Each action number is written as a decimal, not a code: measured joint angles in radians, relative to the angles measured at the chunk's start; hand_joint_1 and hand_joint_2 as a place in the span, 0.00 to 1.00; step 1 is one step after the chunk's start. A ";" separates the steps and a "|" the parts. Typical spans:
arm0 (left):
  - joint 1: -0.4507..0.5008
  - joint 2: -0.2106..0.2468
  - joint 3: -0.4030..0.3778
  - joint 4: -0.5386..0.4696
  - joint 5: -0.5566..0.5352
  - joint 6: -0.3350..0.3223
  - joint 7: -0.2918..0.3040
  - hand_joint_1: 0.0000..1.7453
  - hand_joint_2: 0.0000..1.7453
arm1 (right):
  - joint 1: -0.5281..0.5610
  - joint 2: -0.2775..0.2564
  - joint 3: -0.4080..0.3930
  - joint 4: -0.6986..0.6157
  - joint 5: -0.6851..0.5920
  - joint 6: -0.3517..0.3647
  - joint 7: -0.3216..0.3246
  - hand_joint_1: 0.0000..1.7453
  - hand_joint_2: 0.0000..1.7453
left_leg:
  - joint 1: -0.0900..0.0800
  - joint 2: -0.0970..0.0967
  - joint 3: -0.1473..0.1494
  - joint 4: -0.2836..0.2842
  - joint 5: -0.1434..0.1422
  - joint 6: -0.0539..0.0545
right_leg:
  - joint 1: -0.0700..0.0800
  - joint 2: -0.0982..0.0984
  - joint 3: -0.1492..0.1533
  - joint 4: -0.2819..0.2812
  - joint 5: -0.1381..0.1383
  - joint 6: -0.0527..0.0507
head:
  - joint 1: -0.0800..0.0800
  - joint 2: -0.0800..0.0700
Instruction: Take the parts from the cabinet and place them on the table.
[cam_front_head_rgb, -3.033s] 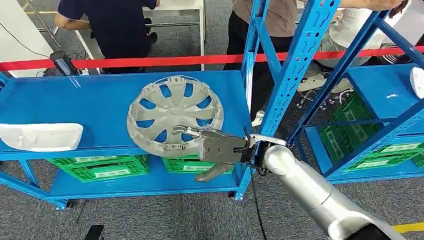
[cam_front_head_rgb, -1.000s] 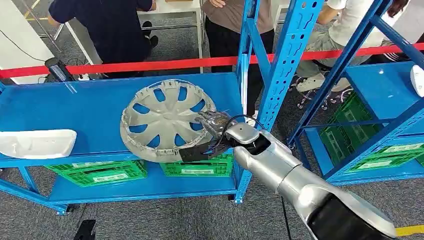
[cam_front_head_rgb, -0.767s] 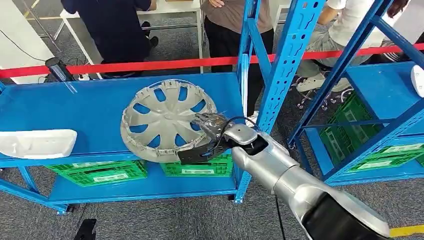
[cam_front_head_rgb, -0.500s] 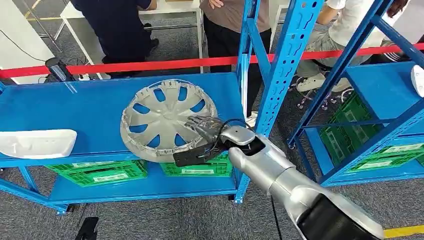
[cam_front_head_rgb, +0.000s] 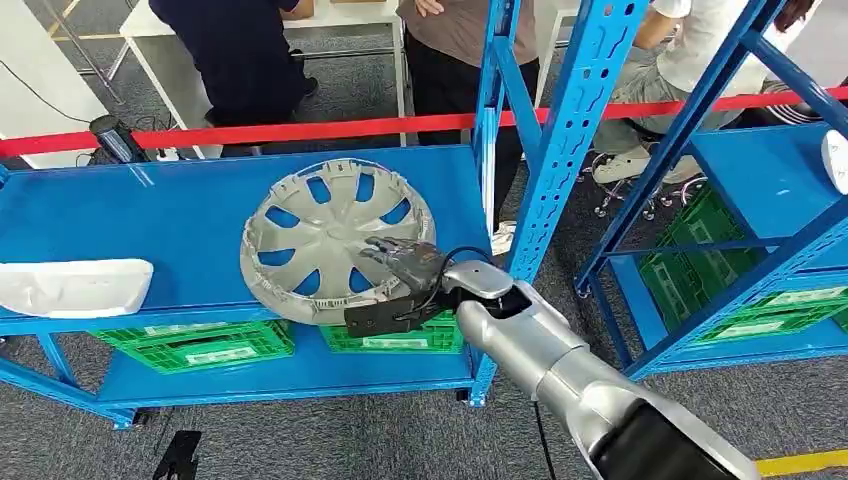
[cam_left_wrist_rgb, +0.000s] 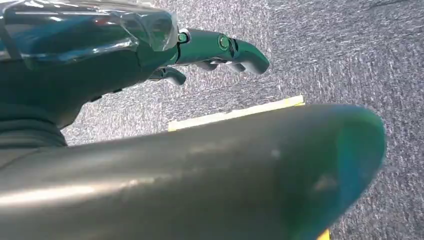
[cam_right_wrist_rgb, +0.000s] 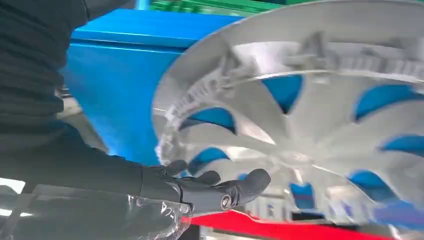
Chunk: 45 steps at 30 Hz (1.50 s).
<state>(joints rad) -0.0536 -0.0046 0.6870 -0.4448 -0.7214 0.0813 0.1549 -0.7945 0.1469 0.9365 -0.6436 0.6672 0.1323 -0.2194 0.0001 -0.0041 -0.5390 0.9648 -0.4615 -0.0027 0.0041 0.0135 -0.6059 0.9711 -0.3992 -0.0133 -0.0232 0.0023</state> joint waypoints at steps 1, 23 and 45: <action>0.002 -0.002 0.000 -0.006 0.000 0.000 0.001 0.00 0.00 | 0.008 0.002 -0.007 -0.005 -0.004 -0.002 -0.014 0.00 1.00 | 0.000 0.000 0.000 0.000 0.000 0.000 | 0.000 0.000 0.000 0.000 0.000 0.000 | 0.000 0.000; 0.059 -0.031 0.058 -0.114 -0.035 -0.010 0.020 0.00 0.00 | 0.055 0.087 0.005 0.047 -0.006 0.080 -0.048 0.00 1.00 | 0.000 0.001 -0.001 0.000 0.000 0.000 | 0.000 0.000 0.000 0.000 0.000 0.000 | 0.000 0.000; 0.038 -0.026 0.090 -0.112 -0.097 -0.060 -0.002 0.00 0.00 | -0.033 0.073 0.066 0.142 0.042 0.236 0.173 0.00 1.00 | -0.002 -0.001 0.010 0.000 0.000 0.000 | -0.001 -0.001 0.010 -0.001 0.000 0.000 | 0.000 0.000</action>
<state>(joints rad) -0.0151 -0.0309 0.7771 -0.5570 -0.8179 0.0210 0.1530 -0.8274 0.2197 1.0029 -0.5013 0.7092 0.3685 -0.0469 -0.0014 -0.0051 -0.5293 0.9646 -0.4614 -0.0028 0.0035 0.0127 -0.5963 0.9704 -0.3995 -0.0136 -0.0229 0.0023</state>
